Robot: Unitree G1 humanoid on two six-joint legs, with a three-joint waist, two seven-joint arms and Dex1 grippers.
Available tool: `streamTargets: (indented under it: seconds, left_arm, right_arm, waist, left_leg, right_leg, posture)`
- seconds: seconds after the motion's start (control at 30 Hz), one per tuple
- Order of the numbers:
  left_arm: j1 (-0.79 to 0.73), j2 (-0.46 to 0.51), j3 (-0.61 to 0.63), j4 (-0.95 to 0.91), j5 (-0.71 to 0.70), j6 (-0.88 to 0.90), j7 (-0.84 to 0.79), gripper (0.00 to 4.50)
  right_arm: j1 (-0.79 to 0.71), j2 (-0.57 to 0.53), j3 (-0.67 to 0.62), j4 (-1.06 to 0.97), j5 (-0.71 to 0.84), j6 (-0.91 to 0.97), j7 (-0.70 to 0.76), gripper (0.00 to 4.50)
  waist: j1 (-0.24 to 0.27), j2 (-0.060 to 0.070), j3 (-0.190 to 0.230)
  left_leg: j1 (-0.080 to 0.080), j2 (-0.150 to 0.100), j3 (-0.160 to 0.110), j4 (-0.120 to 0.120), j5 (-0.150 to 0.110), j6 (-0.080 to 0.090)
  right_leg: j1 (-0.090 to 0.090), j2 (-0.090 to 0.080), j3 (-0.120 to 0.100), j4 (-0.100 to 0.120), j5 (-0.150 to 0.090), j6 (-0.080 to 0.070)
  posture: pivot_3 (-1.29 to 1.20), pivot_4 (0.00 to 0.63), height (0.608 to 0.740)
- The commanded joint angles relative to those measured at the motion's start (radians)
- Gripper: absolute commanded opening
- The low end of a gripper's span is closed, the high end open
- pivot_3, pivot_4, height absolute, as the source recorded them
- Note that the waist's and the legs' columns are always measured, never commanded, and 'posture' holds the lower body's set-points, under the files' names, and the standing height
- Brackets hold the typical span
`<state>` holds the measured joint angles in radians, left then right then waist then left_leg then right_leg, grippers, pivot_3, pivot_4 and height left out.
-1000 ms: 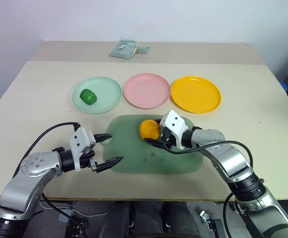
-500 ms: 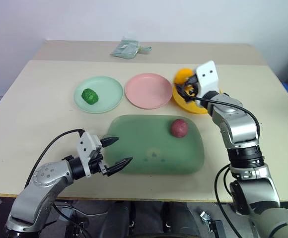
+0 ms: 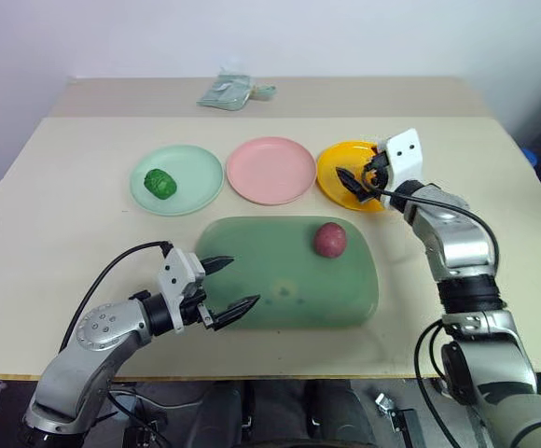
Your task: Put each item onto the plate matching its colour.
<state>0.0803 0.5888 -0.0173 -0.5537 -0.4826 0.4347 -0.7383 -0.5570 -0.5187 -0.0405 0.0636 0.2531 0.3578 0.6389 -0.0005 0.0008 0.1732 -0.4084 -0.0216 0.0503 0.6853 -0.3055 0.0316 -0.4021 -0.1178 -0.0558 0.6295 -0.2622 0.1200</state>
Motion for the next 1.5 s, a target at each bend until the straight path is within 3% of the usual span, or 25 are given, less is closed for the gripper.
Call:
streamTargets:
  seconds: [0.03,0.17,0.37,0.47,0.57,0.7,0.97,1.13,1.3,1.5]
  left_arm:
    - [-0.016,0.009,0.007,-0.013,-0.008,-0.008,-0.016,4.50]
    - [-0.037,0.016,0.002,0.006,-0.008,-0.010,-0.034,4.50]
    - [-0.052,0.016,-0.001,0.016,-0.003,-0.009,-0.045,4.50]
    - [-0.044,0.020,0.012,0.012,-0.003,-0.009,-0.042,4.50]
    - [-0.027,0.024,0.034,0.006,-0.007,-0.010,-0.034,4.50]
    - [-0.003,0.025,0.075,0.004,-0.013,-0.012,-0.016,4.50]
    - [0.002,-0.013,0.138,0.016,-0.012,-0.029,0.047,4.50]
    - [0.026,-0.030,0.164,-0.004,0.008,-0.041,0.095,4.50]
    - [0.067,-0.051,0.206,-0.026,-0.006,-0.047,0.131,4.50]
    - [0.093,-0.038,0.307,0.077,0.052,-0.118,0.158,4.50]
  right_arm:
    - [0.144,-0.104,0.005,-0.236,0.145,0.073,0.224,4.44]
    - [0.235,-0.152,0.041,-0.303,0.141,0.104,0.258,4.44]
    - [0.219,-0.099,0.096,-0.225,0.027,0.077,0.161,4.44]
    - [0.208,-0.081,0.116,-0.212,0.006,0.071,0.152,3.58]
    - [0.181,-0.058,0.124,-0.205,-0.010,0.045,0.137,2.30]
    - [0.074,0.037,0.121,-0.165,-0.028,0.019,0.058,2.30]
    - [-0.254,0.307,0.129,0.270,-0.161,-0.011,-0.246,2.30]
    - [-0.329,0.352,0.110,0.403,-0.167,-0.113,-0.254,4.47]
    - [-0.258,0.260,0.102,0.301,-0.154,-0.164,-0.152,4.47]
    - [0.013,0.013,0.000,0.093,-0.066,-0.219,0.070,4.47]
  waist:
    - [0.006,0.000,0.000]
    - [0.000,0.000,0.000]
    - [-0.008,0.000,0.000]
    - [-0.007,0.000,0.000]
    - [-0.009,0.000,0.000]
    - [-0.015,0.000,0.000]
    - [-0.012,0.000,0.000]
    - [-0.015,0.000,0.000]
    - [-0.014,0.000,0.000]
    - [-0.007,0.000,0.000]
  left_leg:
    - [0.000,0.000,0.000,0.000,0.000,0.000]
    - [0.001,0.000,0.000,0.000,0.000,0.000]
    - [0.001,0.000,0.000,0.000,0.000,-0.001]
    - [0.001,0.000,-0.001,0.000,0.000,-0.001]
    - [0.001,0.000,0.000,0.000,0.000,-0.001]
    - [0.001,0.001,0.000,0.000,0.001,-0.002]
    - [0.000,0.000,-0.001,0.000,0.001,-0.002]
    - [0.000,0.000,-0.001,-0.001,0.001,-0.002]
    - [0.000,0.000,-0.001,-0.001,0.001,-0.002]
    - [0.000,-0.001,-0.001,-0.001,0.001,-0.002]
  right_leg:
    - [0.000,0.000,0.000,-0.001,0.000,0.000]
    - [0.000,0.000,0.001,-0.001,0.000,0.000]
    - [0.000,-0.001,0.001,0.000,0.000,0.000]
    - [0.000,-0.001,0.000,0.000,0.000,0.000]
    - [0.000,-0.001,0.000,0.000,0.000,0.000]
    - [-0.001,0.000,0.001,0.000,0.000,-0.001]
    - [-0.001,0.000,0.000,0.001,0.000,-0.001]
    - [-0.002,0.001,-0.001,0.001,0.000,-0.001]
    - [-0.002,0.001,-0.001,0.001,0.000,-0.001]
    - [-0.001,0.000,-0.001,0.000,0.000,-0.001]
  posture:
    - [0.00,0.150,0.740]
    - [0.00,0.150,0.740]
    - [0.00,0.150,0.740]
    - [0.00,0.150,0.740]
    - [0.00,0.150,0.740]
    - [0.00,0.150,0.740]
    - [0.00,0.150,0.740]
    - [0.00,0.150,0.740]
    - [0.00,0.150,0.740]
    - [0.00,0.150,0.740]
